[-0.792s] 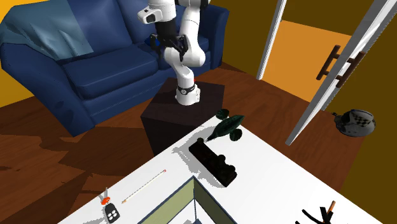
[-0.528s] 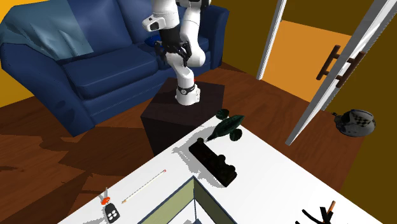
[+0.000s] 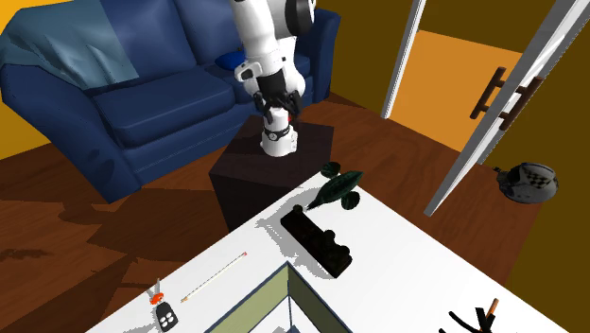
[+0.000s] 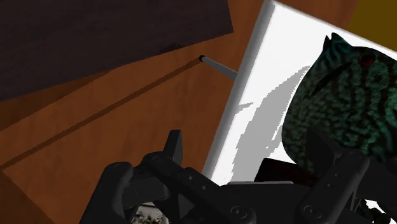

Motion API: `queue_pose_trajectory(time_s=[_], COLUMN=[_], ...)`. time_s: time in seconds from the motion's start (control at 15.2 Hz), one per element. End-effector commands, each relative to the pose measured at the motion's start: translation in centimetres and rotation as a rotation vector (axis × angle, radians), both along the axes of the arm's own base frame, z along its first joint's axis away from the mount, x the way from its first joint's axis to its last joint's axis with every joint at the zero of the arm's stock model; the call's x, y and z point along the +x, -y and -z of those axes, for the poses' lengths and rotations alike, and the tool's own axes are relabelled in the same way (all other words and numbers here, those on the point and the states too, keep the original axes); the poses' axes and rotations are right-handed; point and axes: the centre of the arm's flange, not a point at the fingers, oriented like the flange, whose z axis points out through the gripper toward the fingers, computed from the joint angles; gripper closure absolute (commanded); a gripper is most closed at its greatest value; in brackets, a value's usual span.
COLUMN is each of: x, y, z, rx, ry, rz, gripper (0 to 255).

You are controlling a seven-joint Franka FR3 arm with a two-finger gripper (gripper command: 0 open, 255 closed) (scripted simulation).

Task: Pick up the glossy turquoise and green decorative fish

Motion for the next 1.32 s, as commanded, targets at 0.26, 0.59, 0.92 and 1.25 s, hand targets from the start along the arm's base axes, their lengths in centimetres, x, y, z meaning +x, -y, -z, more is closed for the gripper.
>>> queue_pose_trajectory(time_s=[0.26,0.59,0.92,1.25], x=[0.7,1.9,2.7,2.7], y=[-4.4,-8.3,-10.0,-10.0], z=[5.2,9.4,12.0,15.0], rx=[0.13,0.236,0.282,0.282], ry=[0.033,0.059,0.071,0.071], rz=[0.157,0.284,0.339,0.339], gripper=[0,0,0,0])
